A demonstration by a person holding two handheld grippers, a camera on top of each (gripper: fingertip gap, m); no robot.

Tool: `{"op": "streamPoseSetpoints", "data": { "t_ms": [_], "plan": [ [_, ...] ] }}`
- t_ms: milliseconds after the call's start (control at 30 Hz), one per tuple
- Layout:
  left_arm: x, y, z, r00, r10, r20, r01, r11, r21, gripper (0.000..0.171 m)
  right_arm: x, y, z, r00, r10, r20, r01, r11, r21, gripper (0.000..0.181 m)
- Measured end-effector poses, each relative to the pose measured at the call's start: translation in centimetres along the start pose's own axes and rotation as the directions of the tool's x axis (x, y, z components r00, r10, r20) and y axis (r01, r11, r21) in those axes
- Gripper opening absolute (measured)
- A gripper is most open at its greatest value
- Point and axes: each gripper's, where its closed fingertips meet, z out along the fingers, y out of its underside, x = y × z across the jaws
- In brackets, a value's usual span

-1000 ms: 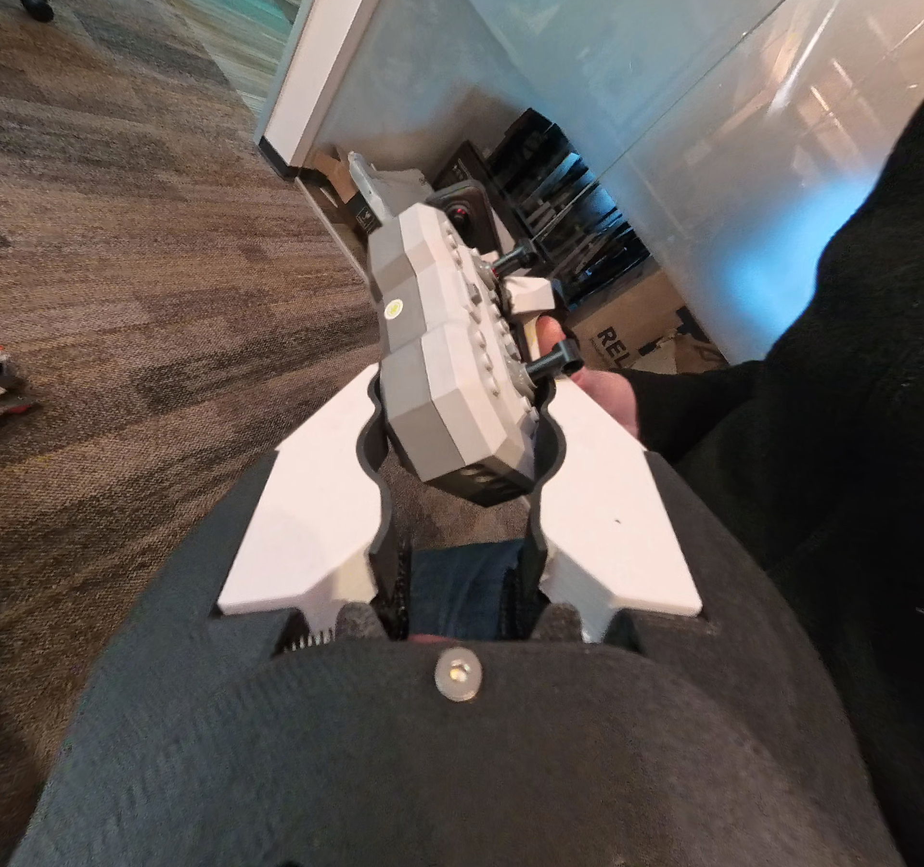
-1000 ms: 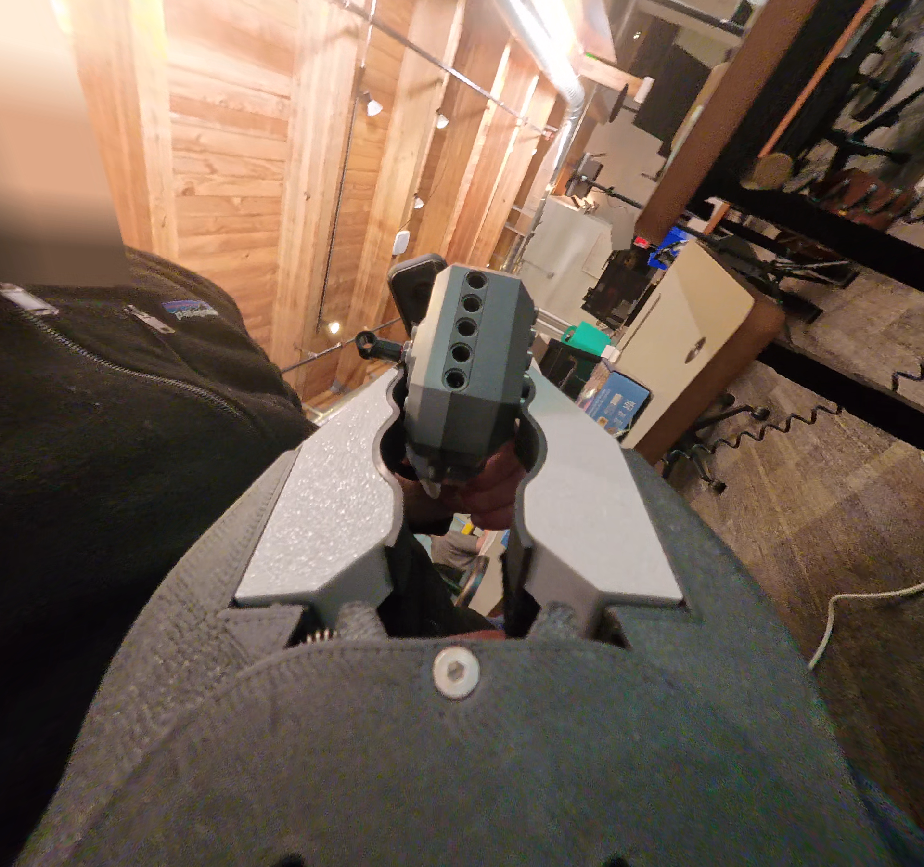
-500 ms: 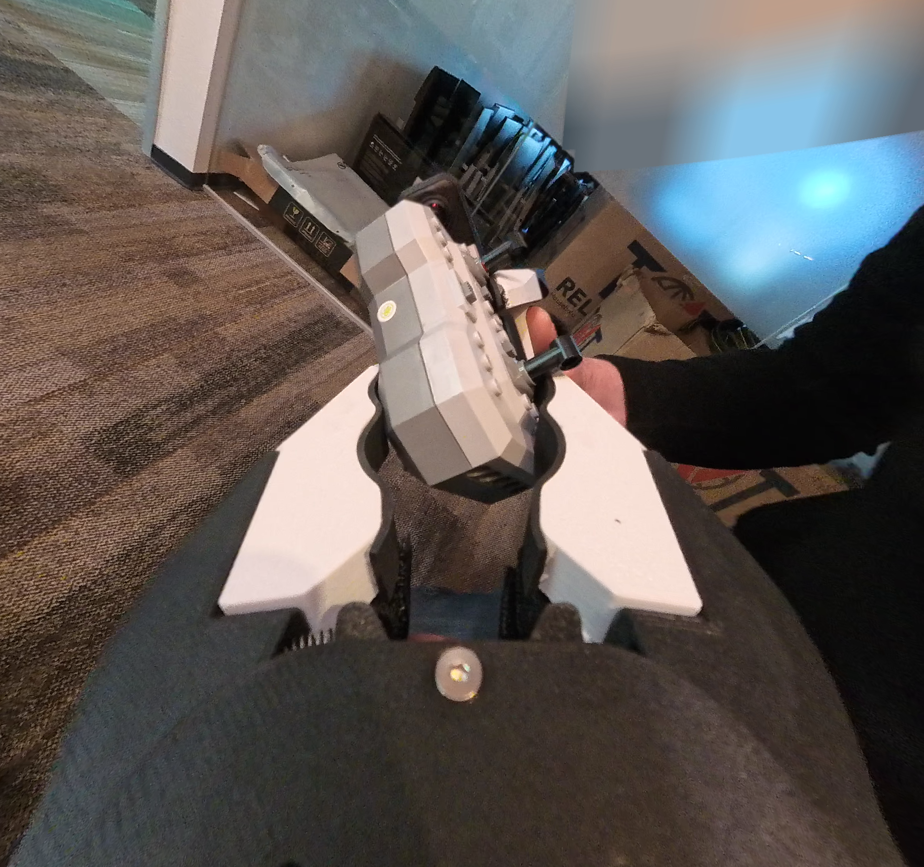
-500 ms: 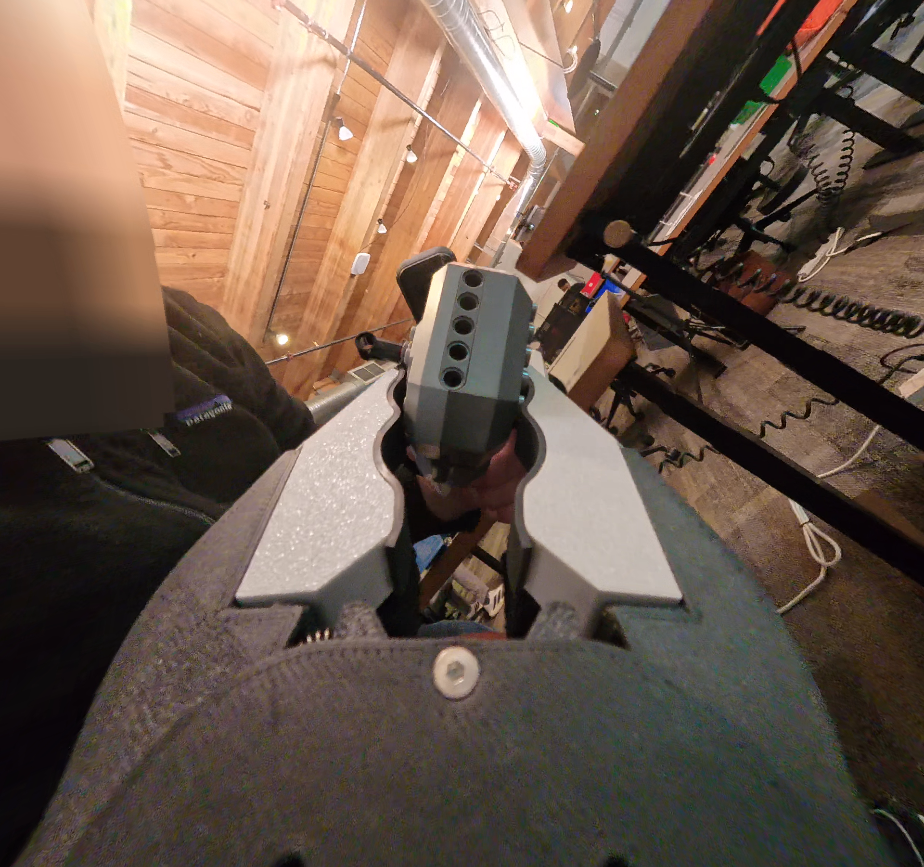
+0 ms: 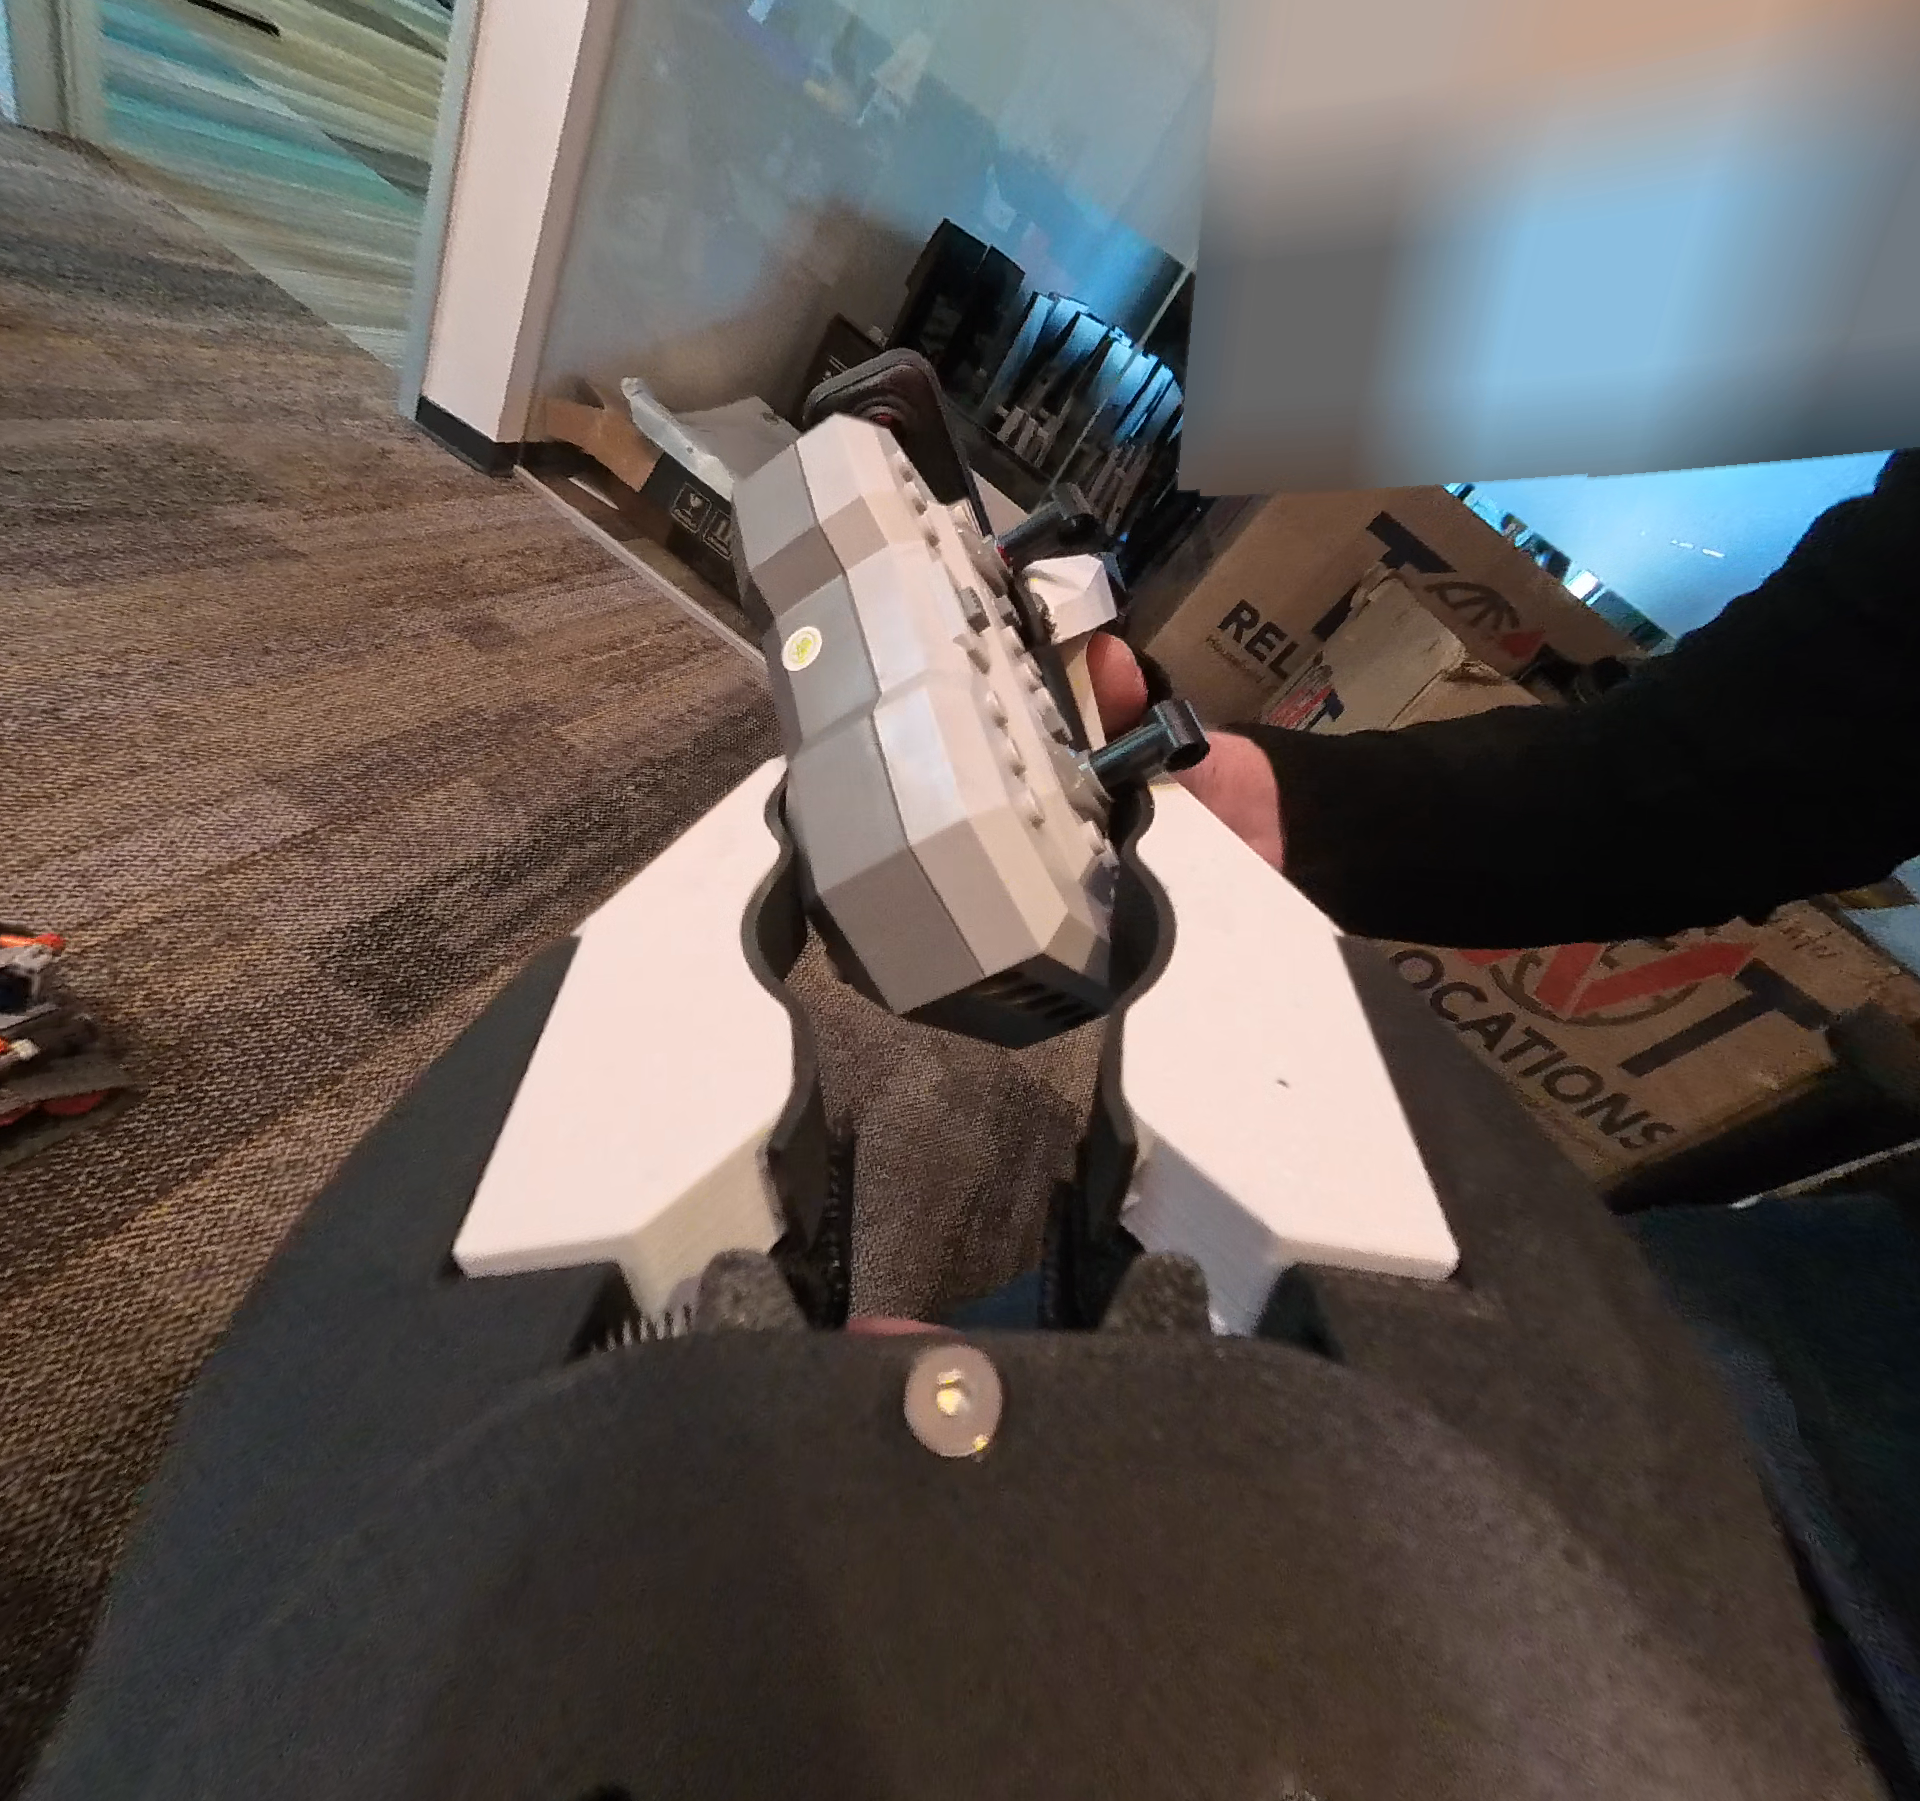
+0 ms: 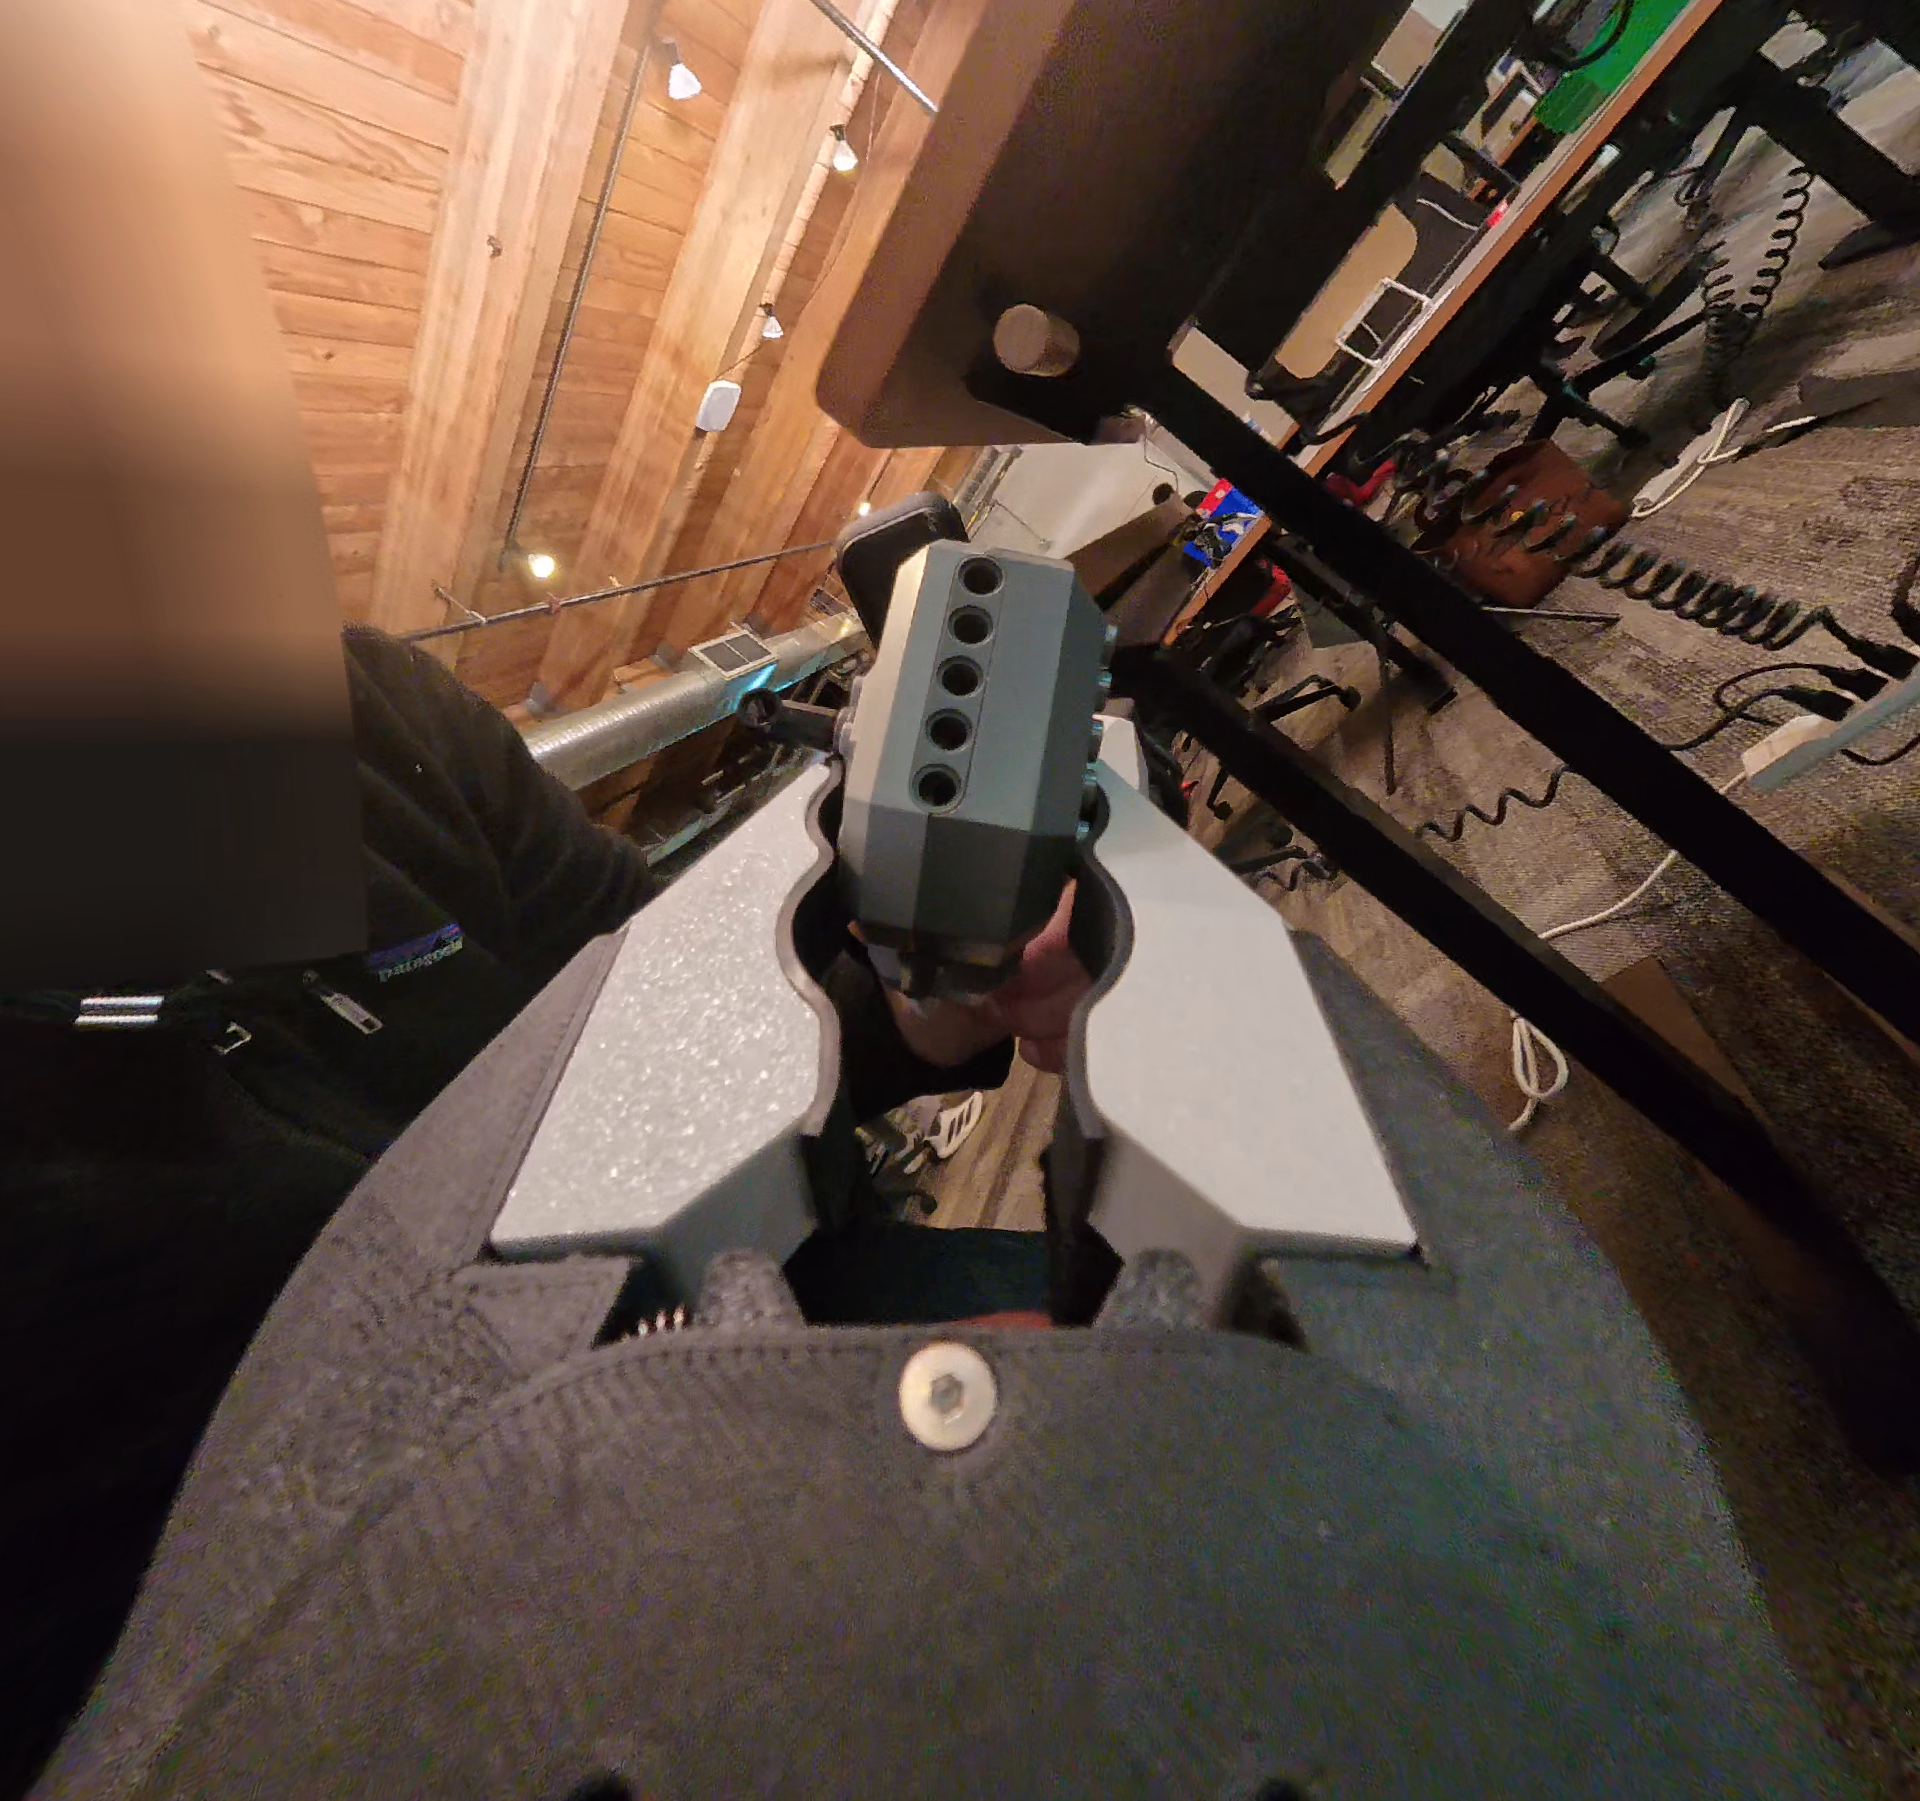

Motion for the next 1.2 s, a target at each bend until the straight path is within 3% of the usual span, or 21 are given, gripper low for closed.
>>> {"op": "streamPoseSetpoints", "data": {
  "t_ms": [200,333,467,600,667,733,933,1100,1200],
  "plan": [
    [-3.2,2.0,-2.1,1.000,0.012,0.000,-0.012,0.999,0.041,0.057,3.9,1.4,1.5,1.000,-0.011,0.020,0.011,0.999,0.034,0.039],
    [-5.1,3.0,-4.0,0.997,0.030,0.076,-0.036,0.997,0.074,0.057,6.0,2.5,3.0,0.998,0.012,0.067,-0.015,0.999,0.047,0.038],
    [-4.7,3.1,-5.4,0.982,0.066,0.177,-0.091,0.987,0.134,0.059,5.5,3.5,4.3,0.996,0.004,0.084,-0.008,0.999,0.042,0.038],
    [-1.6,2.8,-5.7,0.964,0.100,0.246,-0.139,0.980,0.146,0.063,2.8,4.5,3.6,0.996,0.038,0.075,-0.043,0.997,0.063,0.039],
    [0.2,2.7,-5.6,0.954,0.079,0.290,-0.132,0.977,0.167,0.075,1.5,4.7,2.4,0.996,0.069,0.048,-0.074,0.991,0.111,0.039],
    [1.6,3.0,-5.4,0.942,0.041,0.334,-0.111,0.975,0.194,0.070,0.0,5.5,1.0,0.998,0.058,-0.002,-0.057,0.991,0.120,0.039],
    [8.1,5.6,-1.9,0.960,-0.050,0.274,-0.008,0.979,0.204,0.062,-5.1,8.5,-3.8,0.992,0.064,-0.105,-0.047,0.987,0.157,0.039],
    [13.0,6.7,0.0,0.967,-0.186,0.172,0.127,0.943,0.307,0.071,-9.9,10.2,-7.0,0.990,0.053,-0.134,-0.022,0.975,0.221,0.039],
    [14.8,7.9,0.8,0.945,0.003,0.328,-0.081,0.971,0.225,0.093,-11.9,11.4,-8.6,0.983,0.099,-0.155,-0.059,0.968,0.244,0.038]
  ]
}}
